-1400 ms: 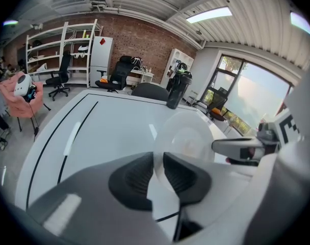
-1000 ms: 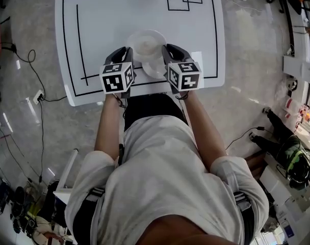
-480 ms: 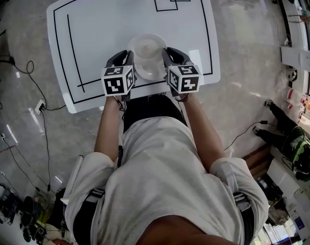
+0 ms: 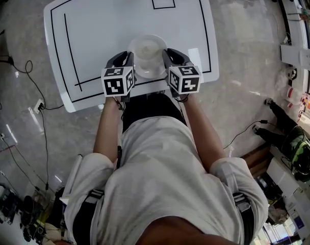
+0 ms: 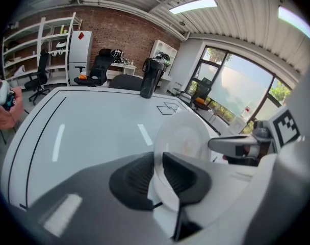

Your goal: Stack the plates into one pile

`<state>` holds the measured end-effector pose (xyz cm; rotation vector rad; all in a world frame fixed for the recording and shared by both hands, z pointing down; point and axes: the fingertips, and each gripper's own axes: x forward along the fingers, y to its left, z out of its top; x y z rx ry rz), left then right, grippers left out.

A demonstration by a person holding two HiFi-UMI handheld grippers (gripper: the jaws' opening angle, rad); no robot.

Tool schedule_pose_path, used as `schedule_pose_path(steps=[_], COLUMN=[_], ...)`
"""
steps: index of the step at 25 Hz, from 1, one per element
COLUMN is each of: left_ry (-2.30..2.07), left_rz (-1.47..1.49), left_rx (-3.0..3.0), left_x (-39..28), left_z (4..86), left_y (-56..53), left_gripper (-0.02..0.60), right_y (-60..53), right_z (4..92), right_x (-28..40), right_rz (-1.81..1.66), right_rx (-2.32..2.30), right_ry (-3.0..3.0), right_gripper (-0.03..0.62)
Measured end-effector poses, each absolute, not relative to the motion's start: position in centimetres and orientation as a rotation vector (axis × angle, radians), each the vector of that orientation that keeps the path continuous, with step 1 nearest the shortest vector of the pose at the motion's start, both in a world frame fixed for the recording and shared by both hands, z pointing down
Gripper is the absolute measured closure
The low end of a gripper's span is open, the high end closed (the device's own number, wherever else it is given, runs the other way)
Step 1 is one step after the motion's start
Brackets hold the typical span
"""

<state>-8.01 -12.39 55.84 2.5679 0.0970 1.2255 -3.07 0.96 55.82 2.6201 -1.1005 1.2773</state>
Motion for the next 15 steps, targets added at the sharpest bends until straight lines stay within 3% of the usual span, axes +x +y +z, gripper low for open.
schedule_pose_path(steps=[15], left_ry=[0.107], left_rz=[1.278], left_rx=[2.540], left_x=[-10.5], left_z=[57.3], left_y=[-10.0], left_gripper=[0.526], right_y=[3.3], right_z=[57.0], right_x=[-5.5], right_rz=[1.317], right_rx=[2.593], right_ry=[-1.089], right_gripper=[0.548])
